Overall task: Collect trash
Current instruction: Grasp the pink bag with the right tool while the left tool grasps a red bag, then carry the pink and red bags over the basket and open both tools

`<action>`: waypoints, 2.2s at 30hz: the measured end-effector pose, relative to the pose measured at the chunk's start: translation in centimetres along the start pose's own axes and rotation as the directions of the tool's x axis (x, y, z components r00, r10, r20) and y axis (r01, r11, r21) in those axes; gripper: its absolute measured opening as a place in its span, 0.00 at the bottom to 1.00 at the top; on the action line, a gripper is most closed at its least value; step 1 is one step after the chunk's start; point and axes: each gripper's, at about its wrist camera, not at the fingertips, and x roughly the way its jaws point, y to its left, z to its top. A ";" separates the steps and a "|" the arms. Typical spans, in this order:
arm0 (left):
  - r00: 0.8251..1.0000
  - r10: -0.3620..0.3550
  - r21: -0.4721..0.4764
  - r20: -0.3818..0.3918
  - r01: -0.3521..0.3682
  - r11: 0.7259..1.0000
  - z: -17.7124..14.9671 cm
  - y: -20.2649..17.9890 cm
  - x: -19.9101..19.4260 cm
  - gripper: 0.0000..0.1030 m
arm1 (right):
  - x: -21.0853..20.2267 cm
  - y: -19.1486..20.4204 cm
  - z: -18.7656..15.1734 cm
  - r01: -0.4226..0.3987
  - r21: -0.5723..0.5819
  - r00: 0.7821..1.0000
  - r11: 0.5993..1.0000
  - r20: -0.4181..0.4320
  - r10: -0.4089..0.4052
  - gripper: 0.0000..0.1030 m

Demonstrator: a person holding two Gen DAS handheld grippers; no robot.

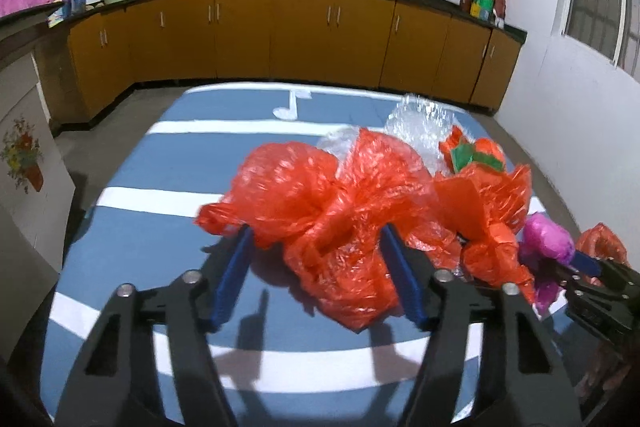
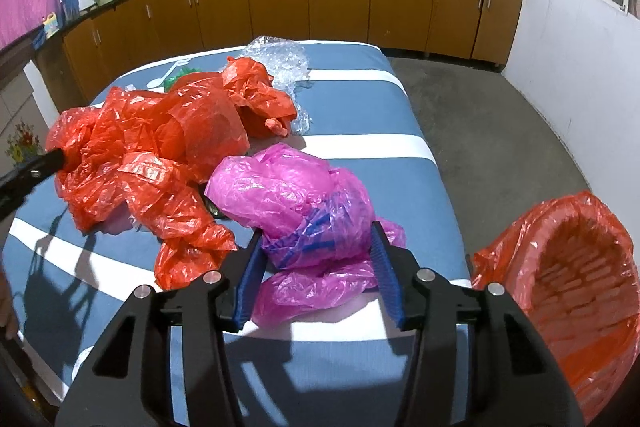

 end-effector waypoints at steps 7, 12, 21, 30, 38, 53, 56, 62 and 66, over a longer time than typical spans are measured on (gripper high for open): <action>0.995 0.020 0.015 -0.093 -0.019 1.000 -0.6 -0.6 2.9 0.24 | -0.2 -0.1 -0.2 -0.009 -0.004 1.000 1.000 -0.001 0.009 0.49; 0.998 -0.005 0.016 -0.067 0.006 1.000 -0.7 -0.3 2.2 0.13 | -0.7 -0.4 -0.2 -0.022 0.017 1.000 1.000 0.007 0.022 0.48; 0.999 -0.031 -0.014 0.018 0.031 0.999 -0.8 1.2 -1.8 0.13 | -2.5 -0.7 -0.3 -0.038 0.041 0.999 0.998 0.040 0.036 0.47; 0.995 -0.009 -0.020 0.097 0.011 1.000 -0.8 1.9 -6.1 0.13 | -4.9 -1.6 -0.5 -0.039 0.072 0.996 0.997 0.084 0.033 0.47; 0.988 -0.051 -0.003 0.144 0.052 0.999 0.3 0.3 -9.0 0.13 | -8.5 -2.4 -0.6 -0.034 0.090 0.989 0.995 0.149 0.020 0.47; 0.969 -0.172 0.120 0.179 0.152 0.981 -0.3 -6.1 -13.2 0.13 | -16.2 -6.1 -1.7 0.025 0.171 0.958 0.985 0.276 -0.072 0.47; 0.963 -0.199 0.140 0.179 0.176 0.974 -0.4 -7.3 -13.6 0.13 | -17.2 -6.9 -2.0 0.041 0.185 0.953 0.982 0.287 -0.093 0.47; 0.953 -0.251 0.170 0.169 0.222 0.960 -0.6 -9.6 -13.9 0.13 | -18.9 -8.9 -3.0 0.073 0.229 0.944 0.971 0.298 -0.141 0.47; 0.945 -0.285 0.192 0.158 0.254 0.948 -0.9 -11.5 -14.2 0.13 | -19.7 -10.0 -3.6 0.101 0.255 0.937 0.962 0.301 -0.178 0.47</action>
